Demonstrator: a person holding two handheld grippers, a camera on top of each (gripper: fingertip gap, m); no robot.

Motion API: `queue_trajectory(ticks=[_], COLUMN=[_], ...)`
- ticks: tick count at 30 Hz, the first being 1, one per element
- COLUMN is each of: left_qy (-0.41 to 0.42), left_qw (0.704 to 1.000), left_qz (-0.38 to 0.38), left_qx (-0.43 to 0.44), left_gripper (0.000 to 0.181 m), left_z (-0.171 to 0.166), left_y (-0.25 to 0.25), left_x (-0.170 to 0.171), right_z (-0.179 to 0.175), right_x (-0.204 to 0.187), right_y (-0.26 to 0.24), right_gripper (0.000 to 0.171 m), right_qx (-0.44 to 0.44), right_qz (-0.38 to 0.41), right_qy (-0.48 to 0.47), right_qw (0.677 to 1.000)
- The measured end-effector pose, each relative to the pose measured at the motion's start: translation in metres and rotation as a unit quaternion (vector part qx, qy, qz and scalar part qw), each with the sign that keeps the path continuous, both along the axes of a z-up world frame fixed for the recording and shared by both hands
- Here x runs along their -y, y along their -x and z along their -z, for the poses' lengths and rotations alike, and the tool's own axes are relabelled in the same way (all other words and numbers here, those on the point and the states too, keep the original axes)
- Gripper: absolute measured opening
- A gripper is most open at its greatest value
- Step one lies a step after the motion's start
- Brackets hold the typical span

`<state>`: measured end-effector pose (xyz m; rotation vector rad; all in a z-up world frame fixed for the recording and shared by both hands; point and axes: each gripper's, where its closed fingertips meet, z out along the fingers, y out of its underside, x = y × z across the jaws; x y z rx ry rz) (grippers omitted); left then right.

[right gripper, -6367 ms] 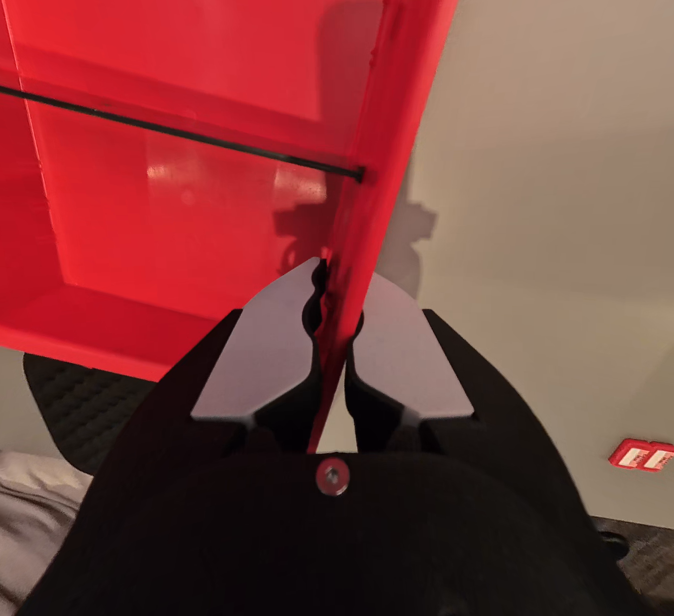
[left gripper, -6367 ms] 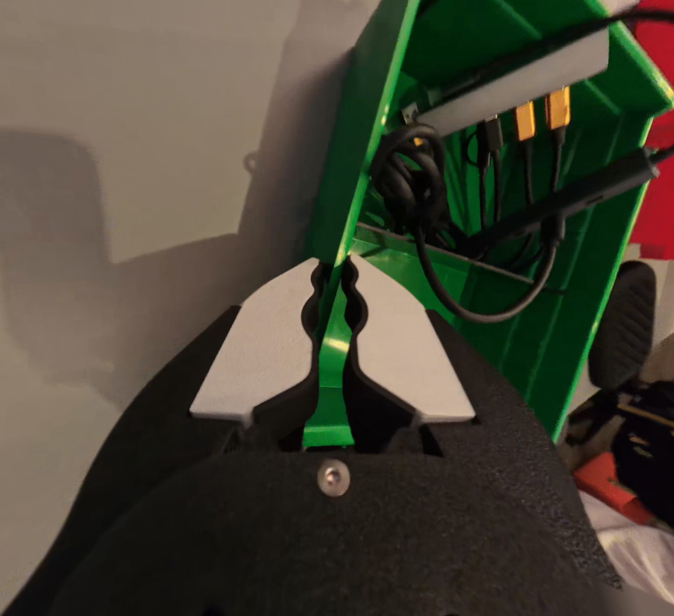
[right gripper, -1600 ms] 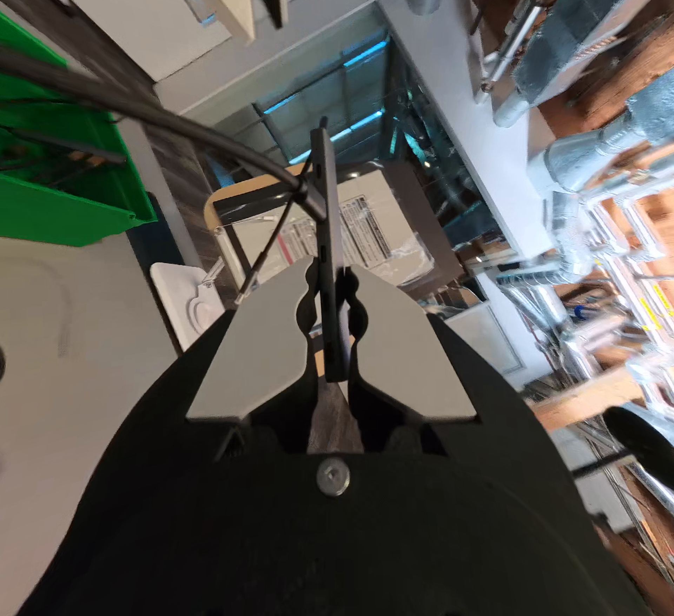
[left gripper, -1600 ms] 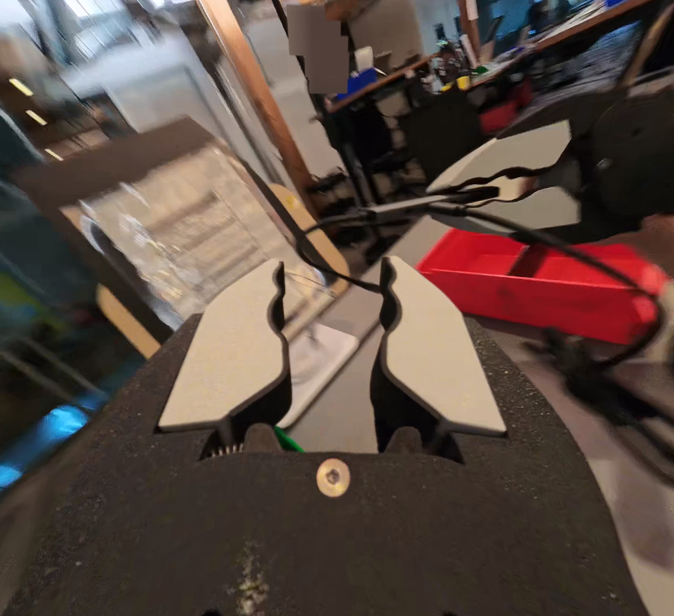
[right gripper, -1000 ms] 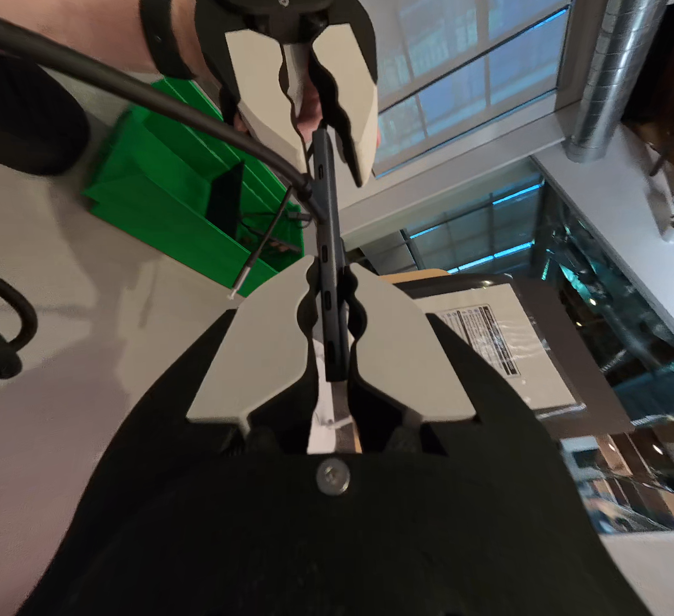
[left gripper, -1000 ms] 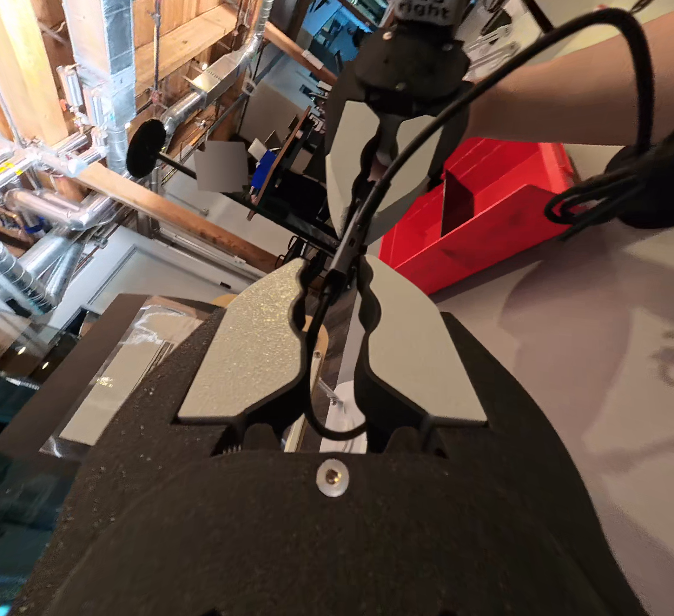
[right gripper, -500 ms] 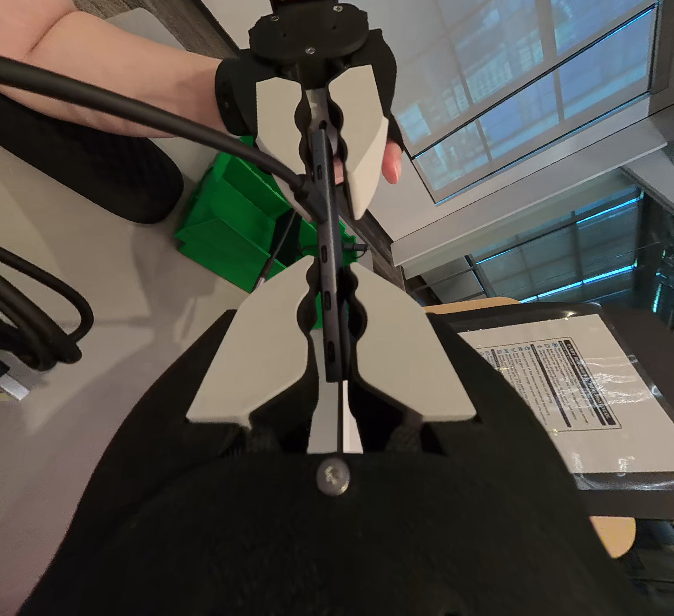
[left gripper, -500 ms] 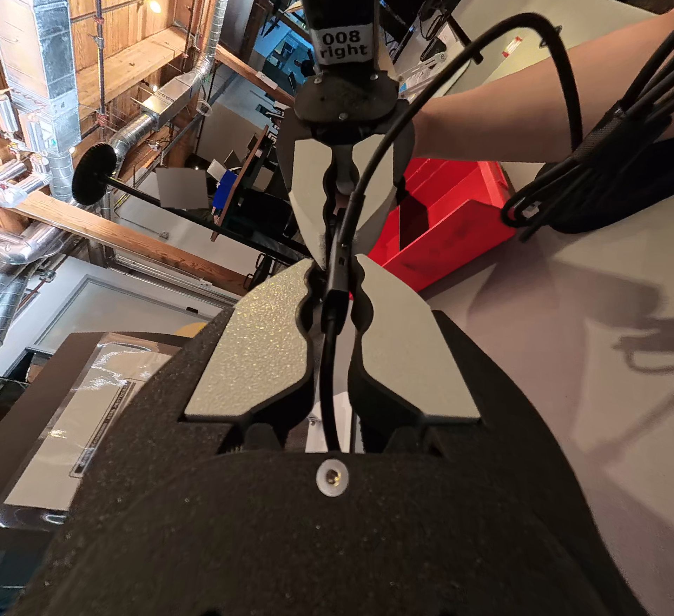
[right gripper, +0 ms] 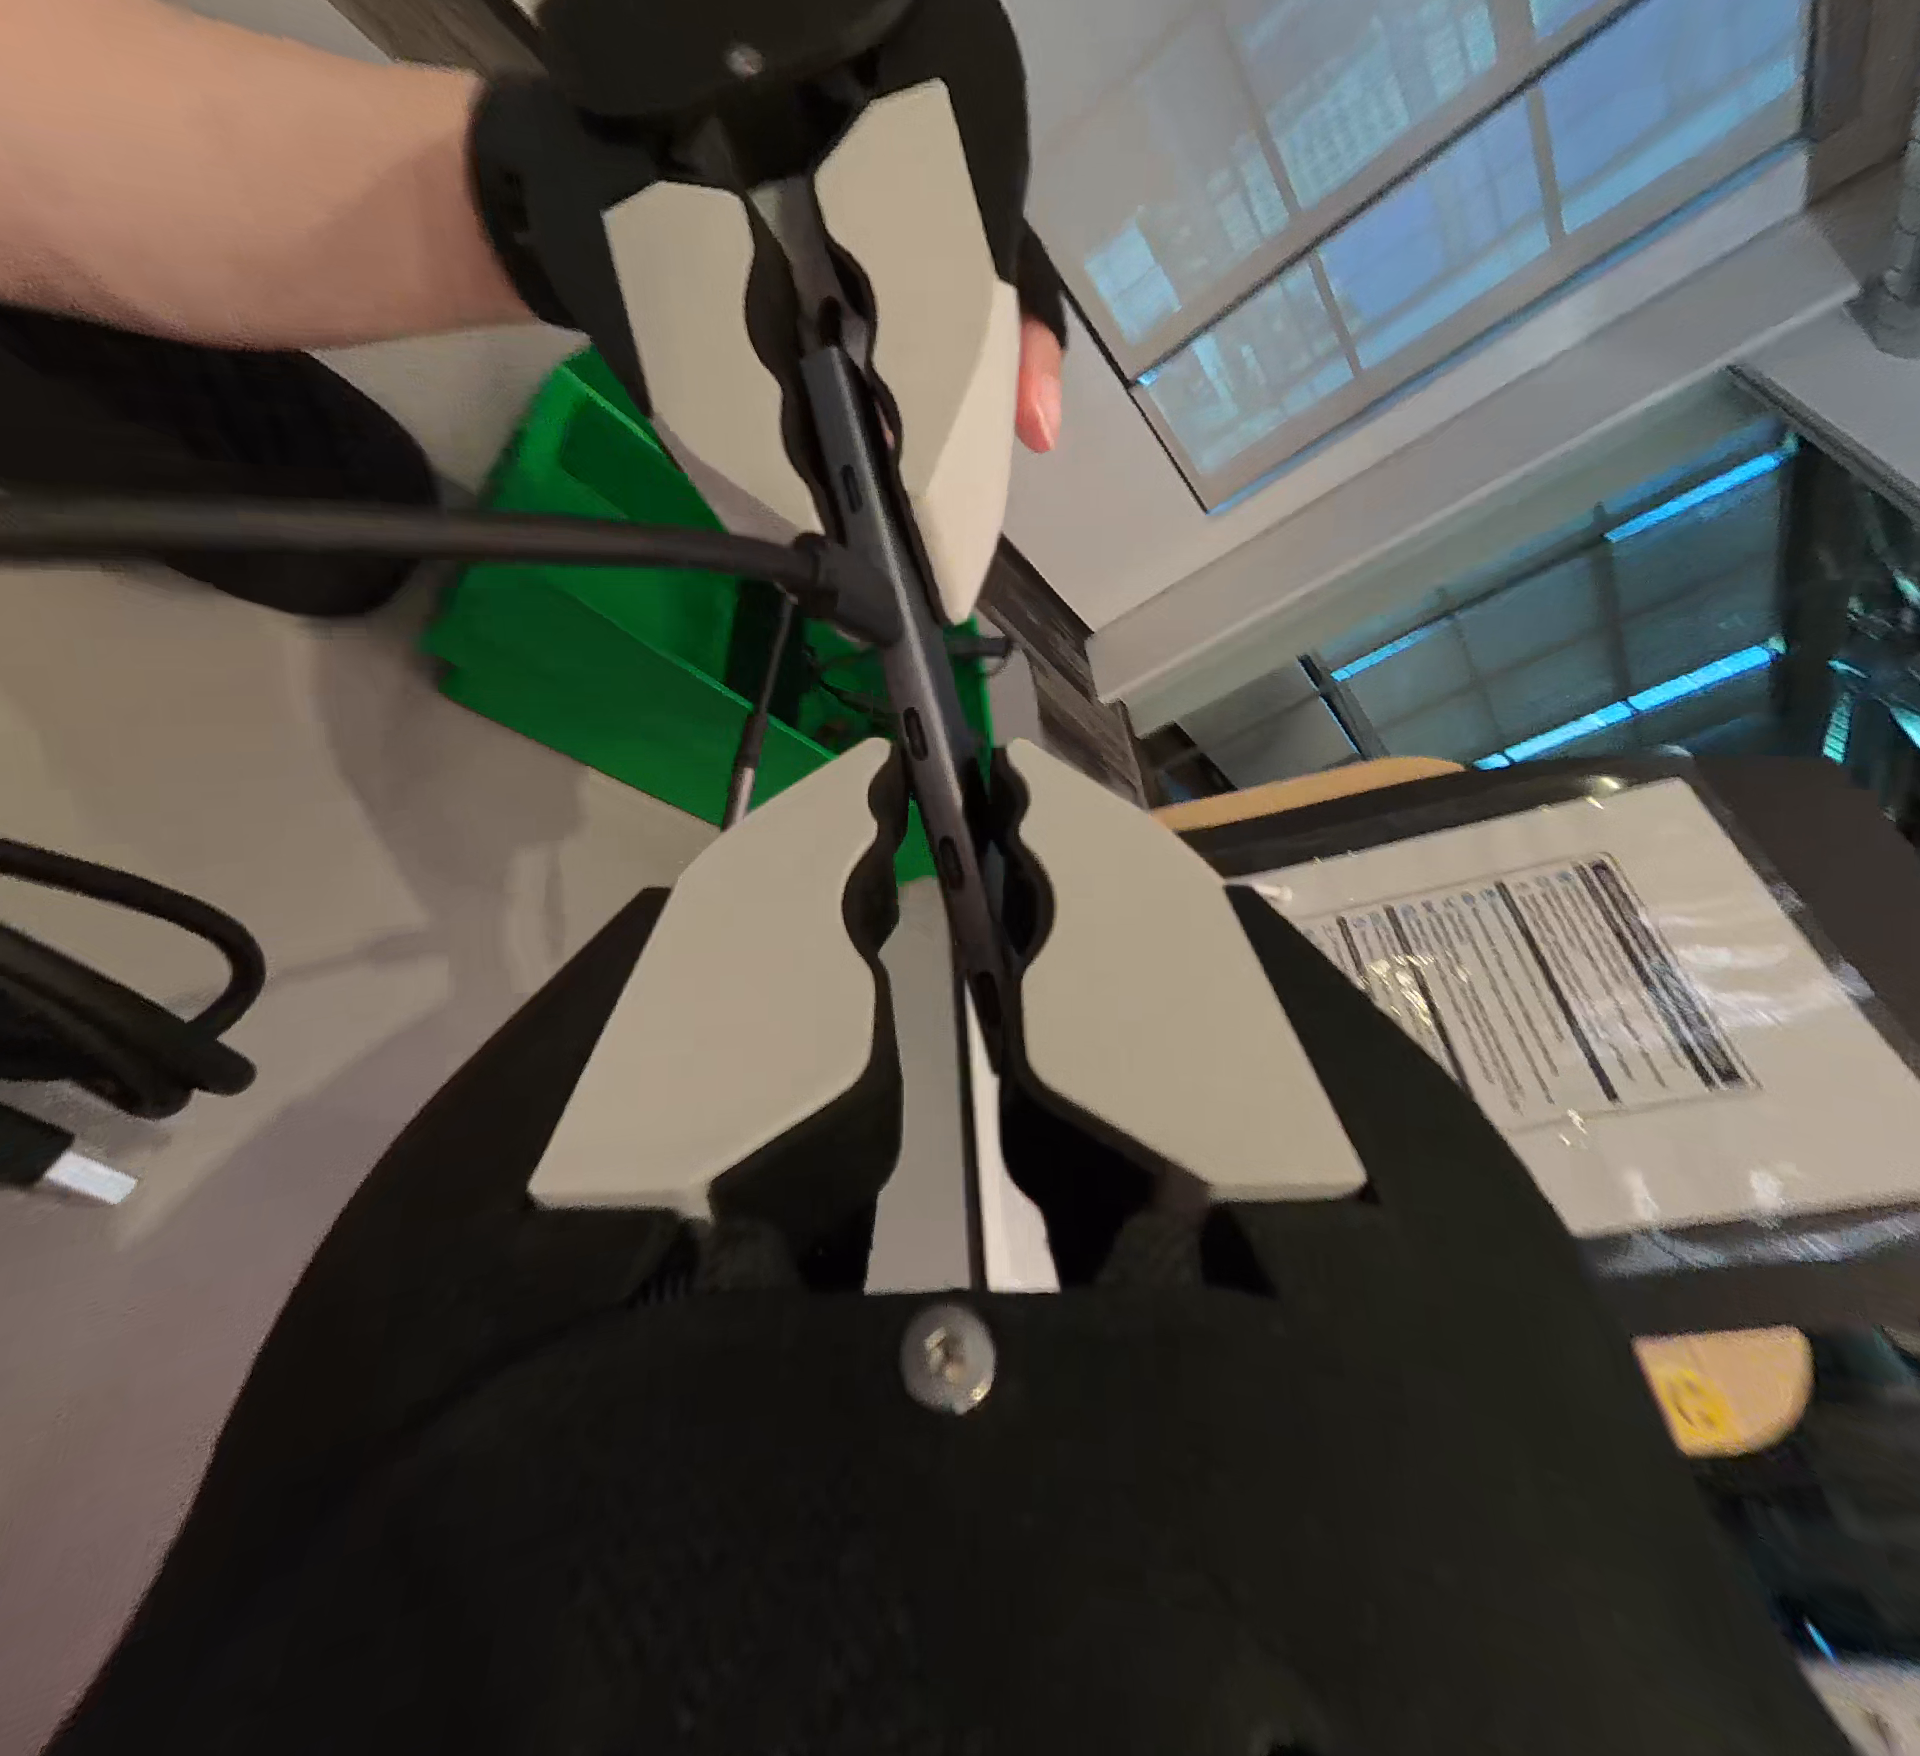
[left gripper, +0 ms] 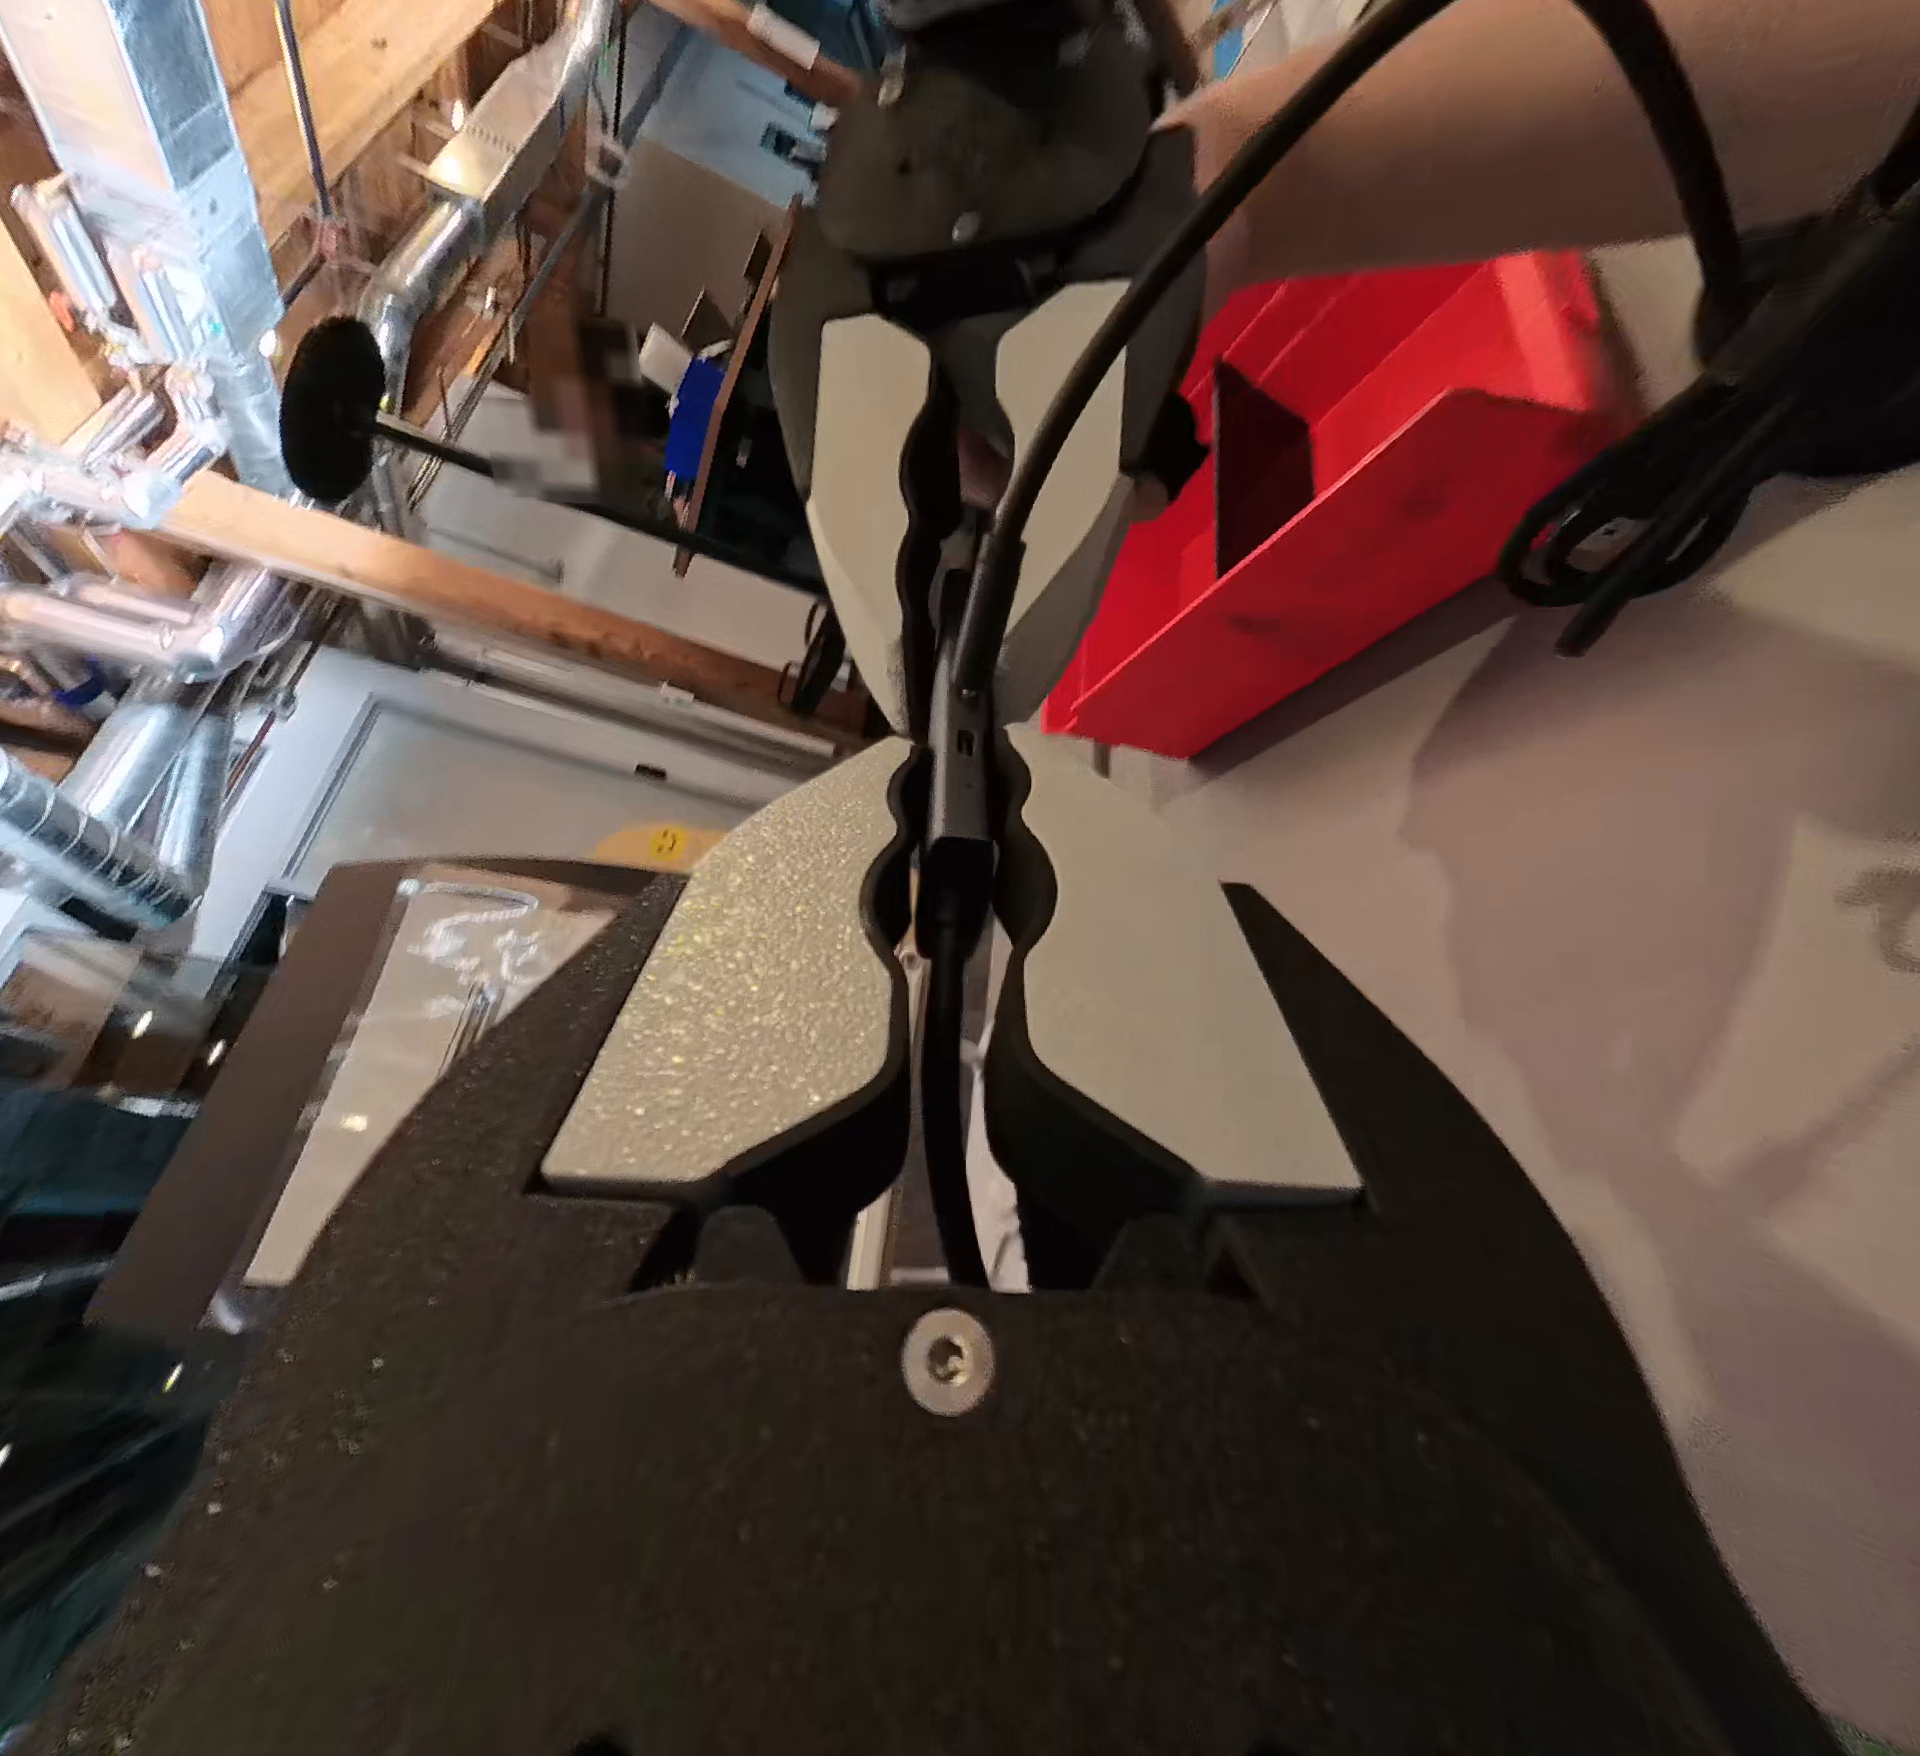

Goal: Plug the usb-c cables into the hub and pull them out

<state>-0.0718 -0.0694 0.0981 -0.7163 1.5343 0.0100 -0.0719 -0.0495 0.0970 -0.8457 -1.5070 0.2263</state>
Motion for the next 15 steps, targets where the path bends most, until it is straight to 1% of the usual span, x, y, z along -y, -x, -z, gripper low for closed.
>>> queue_trajectory(ticks=[4,6,8,9,10,12,14,15], left_qy=[0.001,-0.004,-0.027,-0.040,-0.050,-0.060,-0.069,-0.075], left_qw=[0.994,0.986,0.976,0.969,0.962,0.955,0.950,0.949], left_qz=[-0.107,-0.163,-0.217,-0.245,-0.267,-0.289,-0.302,-0.305], left_qx=[0.004,0.014,0.015,0.015,0.013,0.020,0.029,0.032], left_gripper=[0.010,0.010,0.010,0.010,0.010,0.010,0.010,0.010], left_z=[0.003,0.002,0.001,0.000,0.000,-0.002,-0.005,-0.007], left_y=[0.009,0.018,0.029,0.035,0.040,0.047,0.051,0.052], left_x=[-0.040,-0.061,-0.080,-0.089,-0.095,-0.103,-0.107,-0.107], right_z=[-0.015,-0.039,-0.066,-0.080,-0.093,-0.109,-0.106,-0.098], right_x=[-0.032,-0.047,-0.052,-0.048,-0.039,-0.014,0.003,0.005], right_y=[-0.019,-0.042,-0.064,-0.071,-0.073,-0.062,-0.039,-0.026], right_gripper=[0.021,0.021,0.020,0.020,0.020,0.018,0.019,0.023], right_qx=[-0.048,-0.116,-0.199,-0.244,-0.289,-0.344,-0.333,-0.311], right_qz=[0.097,0.158,0.199,0.203,0.187,0.117,0.066,0.060], right_qy=[-0.032,-0.022,0.024,0.060,0.100,0.185,0.257,0.282], right_qw=[0.994,0.980,0.959,0.946,0.934,0.913,0.905,0.906])
